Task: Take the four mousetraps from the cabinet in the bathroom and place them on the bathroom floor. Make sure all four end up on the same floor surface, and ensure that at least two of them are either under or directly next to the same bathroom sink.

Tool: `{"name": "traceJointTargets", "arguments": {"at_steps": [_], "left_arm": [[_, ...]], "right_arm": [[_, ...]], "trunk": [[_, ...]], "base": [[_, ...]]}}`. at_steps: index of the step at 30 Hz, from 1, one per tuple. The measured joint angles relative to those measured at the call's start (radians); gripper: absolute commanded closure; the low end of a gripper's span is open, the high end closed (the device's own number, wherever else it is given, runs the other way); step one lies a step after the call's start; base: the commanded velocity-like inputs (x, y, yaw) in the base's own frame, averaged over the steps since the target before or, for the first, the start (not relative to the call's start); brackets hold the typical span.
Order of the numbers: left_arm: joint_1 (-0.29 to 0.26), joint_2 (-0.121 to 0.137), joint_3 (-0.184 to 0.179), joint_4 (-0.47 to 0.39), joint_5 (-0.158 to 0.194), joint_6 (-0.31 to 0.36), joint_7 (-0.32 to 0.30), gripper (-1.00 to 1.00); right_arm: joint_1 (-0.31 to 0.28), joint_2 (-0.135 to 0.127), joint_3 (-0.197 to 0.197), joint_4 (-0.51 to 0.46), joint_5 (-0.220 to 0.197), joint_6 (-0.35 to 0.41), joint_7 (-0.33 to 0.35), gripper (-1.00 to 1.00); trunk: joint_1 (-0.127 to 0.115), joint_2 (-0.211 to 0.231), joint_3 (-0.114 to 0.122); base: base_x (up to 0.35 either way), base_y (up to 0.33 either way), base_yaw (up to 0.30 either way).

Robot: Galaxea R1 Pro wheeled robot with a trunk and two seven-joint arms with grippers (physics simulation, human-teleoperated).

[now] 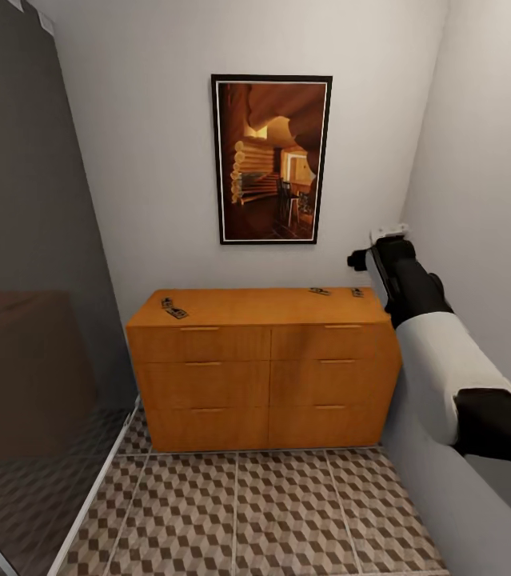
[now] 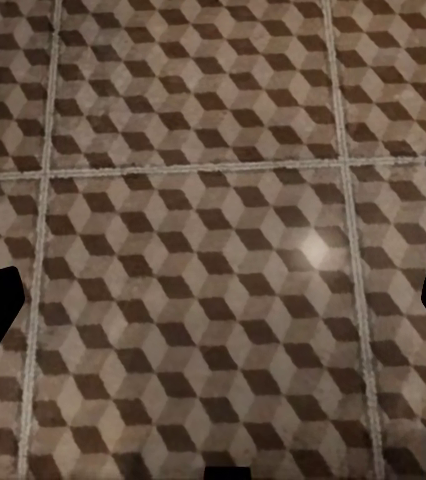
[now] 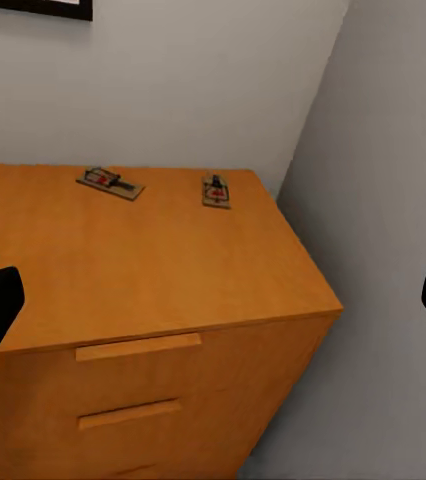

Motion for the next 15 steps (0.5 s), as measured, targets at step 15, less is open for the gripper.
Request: {"name": "traceJointTargets", "arguments": {"at_steps": [15], "left_arm": [[0.000,0.000,-0.002,0.000,-0.003,0.000,-0.001,-1.00]], "right_arm": [[-0.108,-0.065,0.002,0.179,0.000,-0.105,0.179,-1.00]], "trunk": [[0.000,0.000,0.000]], "base": [[0.000,0.000,0.000]]}}
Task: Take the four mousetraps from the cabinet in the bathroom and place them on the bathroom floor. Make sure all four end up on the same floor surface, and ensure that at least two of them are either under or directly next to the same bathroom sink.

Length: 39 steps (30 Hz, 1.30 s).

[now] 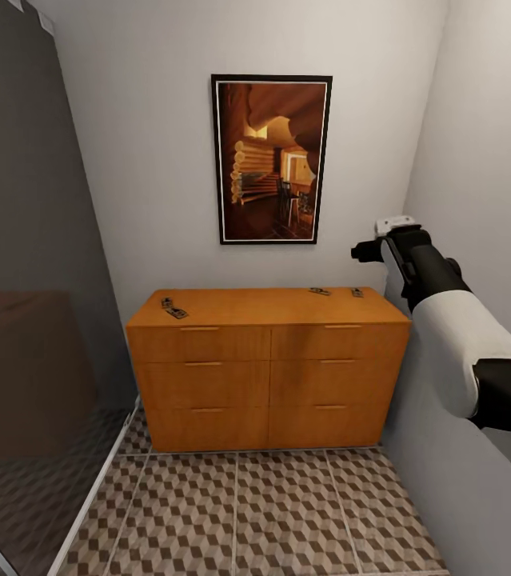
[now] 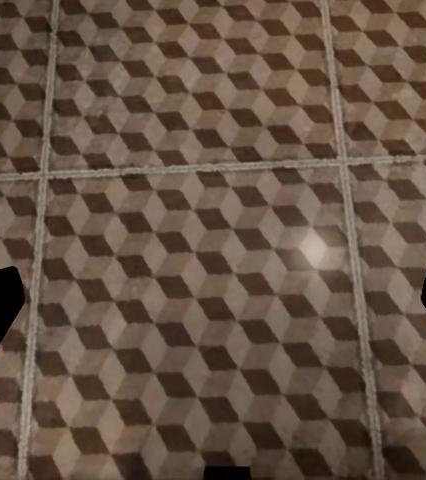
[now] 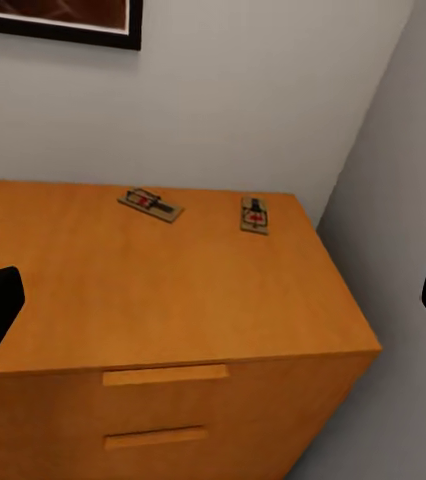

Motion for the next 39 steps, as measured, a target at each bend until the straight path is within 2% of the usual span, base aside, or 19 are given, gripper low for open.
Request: {"name": "traceJointTargets", "arguments": {"at_steps": [7,19,21,24,28,39], "left_arm": [[0.000,0.000,0.000,0.000,0.000,0.000,0.000,-1.00],[0.000,0.000,0.001,0.000,0.002,0.000,0.000,-1.00],[0.000,0.000,0.001,0.000,0.002,0.001,0.001,-1.00],[0.000,0.000,0.001,0.000,0.003,0.001,0.001,-1.00],[0.000,0.000,0.001,0.000,0.003,0.001,0.001,-1.00],[0.000,0.000,0.002,0.014,0.003,0.001,0.001,-1.00]], "right_arm": [[0.001,-0.013,0.000,0.003,-0.003,-0.011,0.025,-1.00],[0.012,-0.016,-0.001,0.007,-0.011,-0.030,0.041,-1.00],[0.018,-0.016,-0.002,0.066,-0.025,-0.058,0.051,-1.00],[0.020,-0.020,-0.012,0.168,-0.046,-0.164,0.053,-1.00],[0.020,-0.022,-0.018,0.263,-0.059,-0.256,0.054,-1.00],[0.021,-0.022,-0.020,0.321,-0.065,-0.292,0.054,-1.00]], "trunk": [[0.000,0.000,0.000],[0.000,0.000,0.000],[0.000,0.000,0.000],[0.000,0.000,0.000],[0.000,0.000,0.000],[0.000,0.000,0.000]], "base": [[0.000,0.000,0.000],[0.049,-0.048,0.000],[0.095,-0.089,0.000],[0.109,-0.096,0.000],[0.130,-0.109,0.000],[0.147,-0.122,0.000]]}}
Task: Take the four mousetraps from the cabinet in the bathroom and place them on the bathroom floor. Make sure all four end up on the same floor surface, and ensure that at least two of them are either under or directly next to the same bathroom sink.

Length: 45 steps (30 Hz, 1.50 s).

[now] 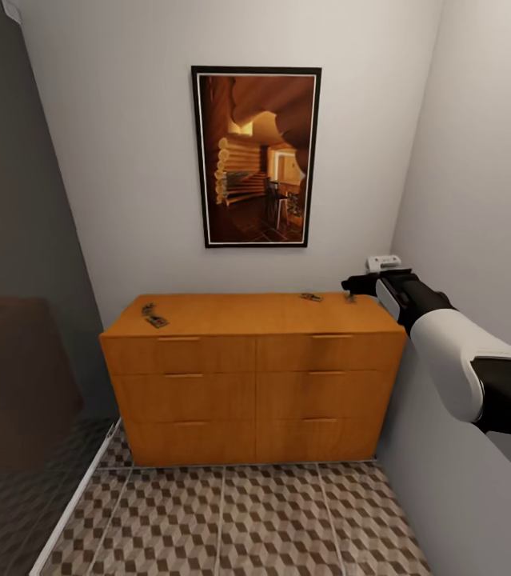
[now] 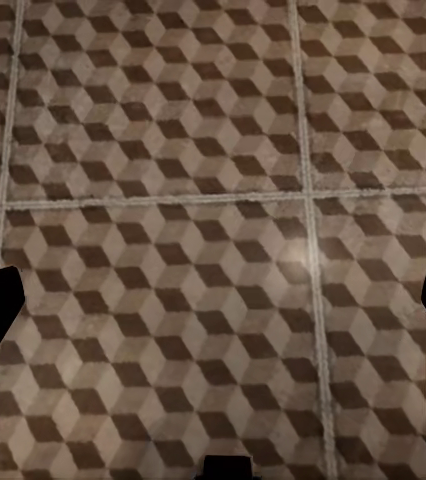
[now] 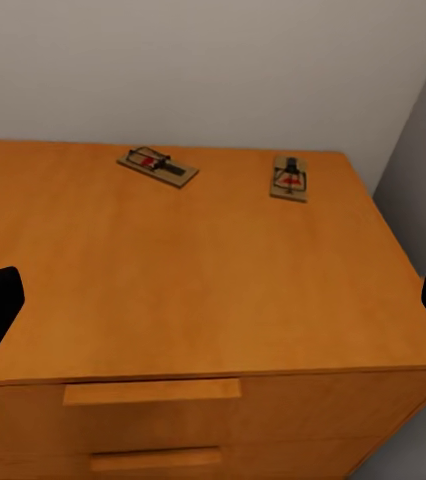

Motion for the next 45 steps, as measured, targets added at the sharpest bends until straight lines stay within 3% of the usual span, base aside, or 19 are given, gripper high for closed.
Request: {"name": "traceJointTargets", "arguments": {"at_steps": [16,27,35,45], "left_arm": [[0.000,0.002,0.000,0.015,-0.003,-0.001,0.000,-1.00],[0.000,0.005,0.000,0.015,-0.003,-0.001,0.000,-1.00],[0.000,0.005,0.000,0.015,-0.003,-0.001,0.000,-1.00],[0.000,0.005,0.000,0.015,-0.003,-0.001,0.000,-1.00]], "right_arm": [[0.000,-0.013,-0.001,0.038,-0.009,-0.003,0.003,-1.00],[0.000,-0.032,0.000,0.046,-0.097,-0.005,0.025,-1.00],[0.000,-0.036,0.000,0.054,-0.106,-0.005,0.068,-1.00],[0.000,-0.043,0.000,0.084,-0.106,-0.028,0.073,-1.00]], "trunk": [[0.000,0.000,0.000],[0.000,0.000,0.000],[0.000,0.000,0.000],[0.000,0.000,0.000]], "base": [[0.156,-0.105,0.000],[0.061,-0.006,0.000],[0.002,0.000,0.000],[0.000,0.000,0.000]]}}
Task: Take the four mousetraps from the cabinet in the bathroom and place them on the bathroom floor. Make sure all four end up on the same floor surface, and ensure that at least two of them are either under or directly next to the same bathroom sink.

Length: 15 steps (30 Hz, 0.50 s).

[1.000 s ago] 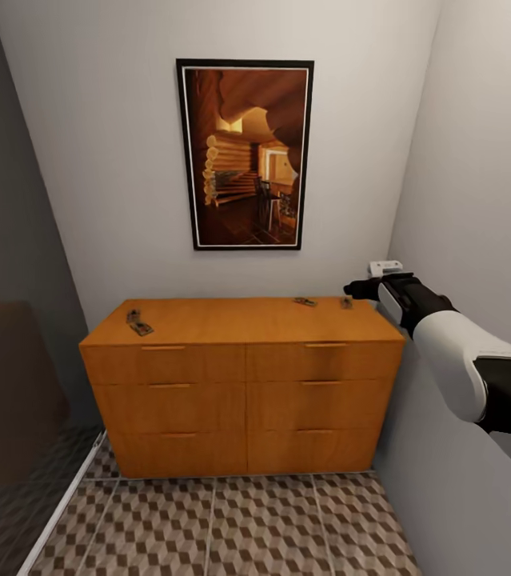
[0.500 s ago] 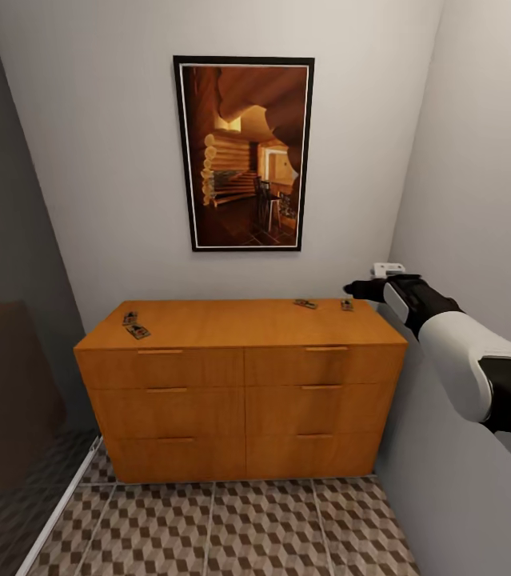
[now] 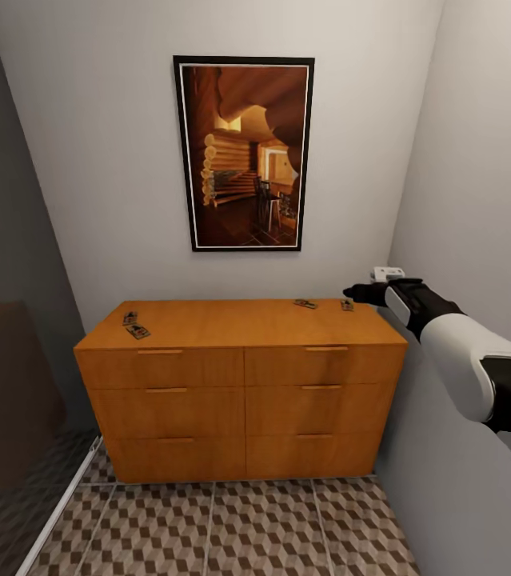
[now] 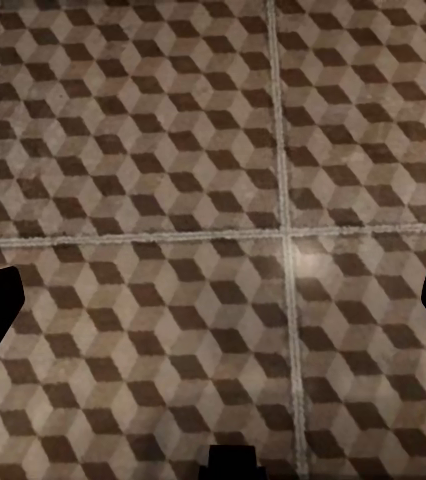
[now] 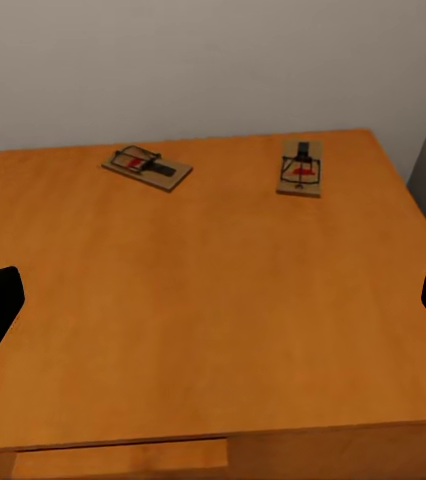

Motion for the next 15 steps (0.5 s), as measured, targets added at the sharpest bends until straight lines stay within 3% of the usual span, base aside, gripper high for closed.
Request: {"name": "traceJointTargets", "arguments": {"at_steps": [15], "left_arm": [[0.000,0.000,0.000,0.000,0.000,0.000,0.000,-1.00]], "right_arm": [[0.000,0.000,0.001,0.030,0.002,-0.020,-0.009,-1.00]], "trunk": [[0.000,0.000,0.000]], "base": [[0.027,0.000,0.000]]}}
